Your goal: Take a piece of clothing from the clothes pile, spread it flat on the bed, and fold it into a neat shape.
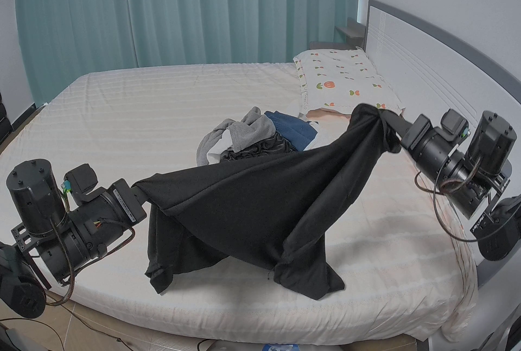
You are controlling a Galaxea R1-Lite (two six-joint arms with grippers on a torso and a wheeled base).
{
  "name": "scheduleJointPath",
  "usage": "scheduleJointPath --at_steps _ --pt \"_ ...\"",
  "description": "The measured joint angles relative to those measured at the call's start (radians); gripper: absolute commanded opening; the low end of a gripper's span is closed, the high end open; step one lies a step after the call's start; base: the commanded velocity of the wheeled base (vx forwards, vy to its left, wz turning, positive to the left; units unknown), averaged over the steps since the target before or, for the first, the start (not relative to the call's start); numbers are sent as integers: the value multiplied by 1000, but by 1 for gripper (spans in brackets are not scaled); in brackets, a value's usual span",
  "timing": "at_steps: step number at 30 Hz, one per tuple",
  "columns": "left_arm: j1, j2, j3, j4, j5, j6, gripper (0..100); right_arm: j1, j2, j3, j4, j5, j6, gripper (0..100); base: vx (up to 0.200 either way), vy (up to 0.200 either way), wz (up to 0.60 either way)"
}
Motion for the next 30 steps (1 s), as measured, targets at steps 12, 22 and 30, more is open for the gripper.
scheduleJointPath --at_steps 12,22,30 --pt "1 13 16 0 -6 -66 0 -16 9 112 6 6 68 0 0 0 0" --pt "-22 37 26 -1 -55 -162 0 -23 -5 164 5 8 72 0 -80 0 0" --pt "-52 44 38 0 -56 -163 0 -27 -49 179 13 11 72 0 -200 0 0"
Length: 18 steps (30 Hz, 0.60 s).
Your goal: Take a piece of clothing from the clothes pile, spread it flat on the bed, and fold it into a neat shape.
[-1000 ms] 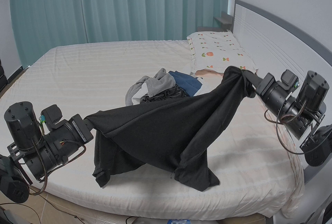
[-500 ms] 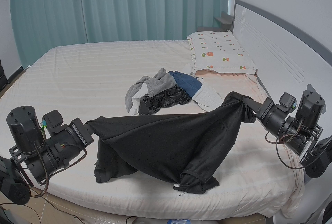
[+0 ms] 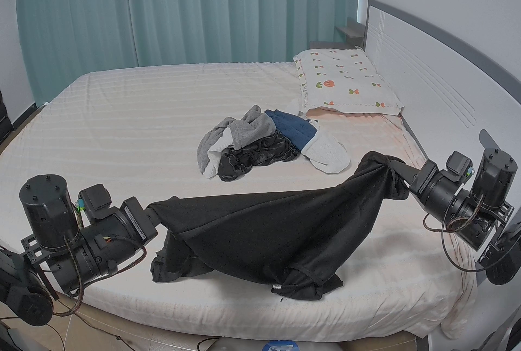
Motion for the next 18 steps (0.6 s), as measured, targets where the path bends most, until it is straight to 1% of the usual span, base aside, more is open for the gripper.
scheduleJointPath --at_steps 6,10,12,15,18 --pt "-5 2 1 0 0 0 0 -16 -10 1 -11 6 6 0 0 0 0" --pt "-6 7 -6 0 4 -7 0 -19 -9 -5 -14 6 53 0 0 0 0" --pt "-6 11 -11 0 6 -22 0 -19 -9 -8 -15 5 62 0 0 0 0" --pt "-5 14 -15 0 4 -54 0 -17 -9 -9 -16 4 63 0 0 200 0" --pt "-5 14 -20 0 1 -62 0 -14 -9 -10 -16 1 64 0 0 200 0"
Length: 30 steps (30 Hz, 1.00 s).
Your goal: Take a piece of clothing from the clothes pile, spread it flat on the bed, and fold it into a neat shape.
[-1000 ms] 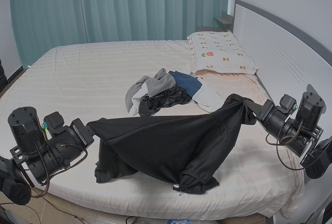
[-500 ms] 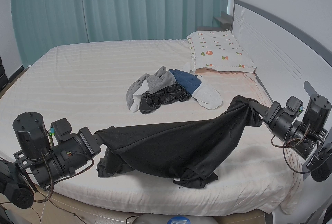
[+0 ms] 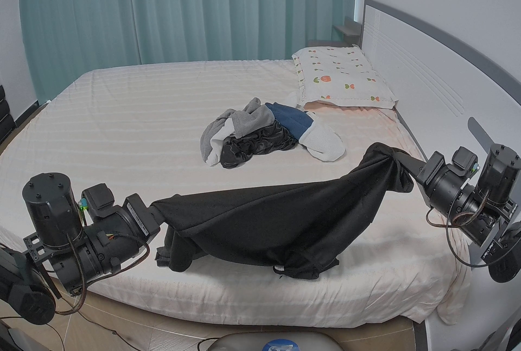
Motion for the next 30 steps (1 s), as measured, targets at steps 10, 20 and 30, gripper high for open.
scheduleJointPath --at_steps 10,20,30 --pt "2 0 -4 0 7 1 0 7 1 -5 -1 -8 -2 0 0 200 0" --pt "6 -13 -10 0 12 8 0 13 2 -7 -43 -13 -3 0 0 200 0" --pt "8 -29 -10 0 15 10 0 37 8 -7 -91 -44 -2 0 0 200 0"
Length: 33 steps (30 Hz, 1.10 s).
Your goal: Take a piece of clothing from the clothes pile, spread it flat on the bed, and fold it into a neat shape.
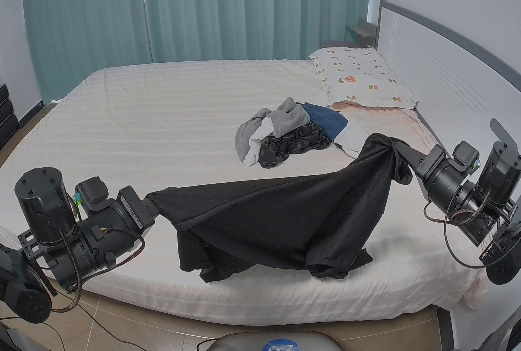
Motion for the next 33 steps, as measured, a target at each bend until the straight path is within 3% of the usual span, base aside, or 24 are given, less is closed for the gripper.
scheduleJointPath --at_steps 10,33 --pt "0 -11 0 0 0 0 0 4 23 5 -66 -1 3 0 0 200 0" --pt "0 -33 5 1 -2 0 0 1 41 8 -71 1 10 0 0 200 0"
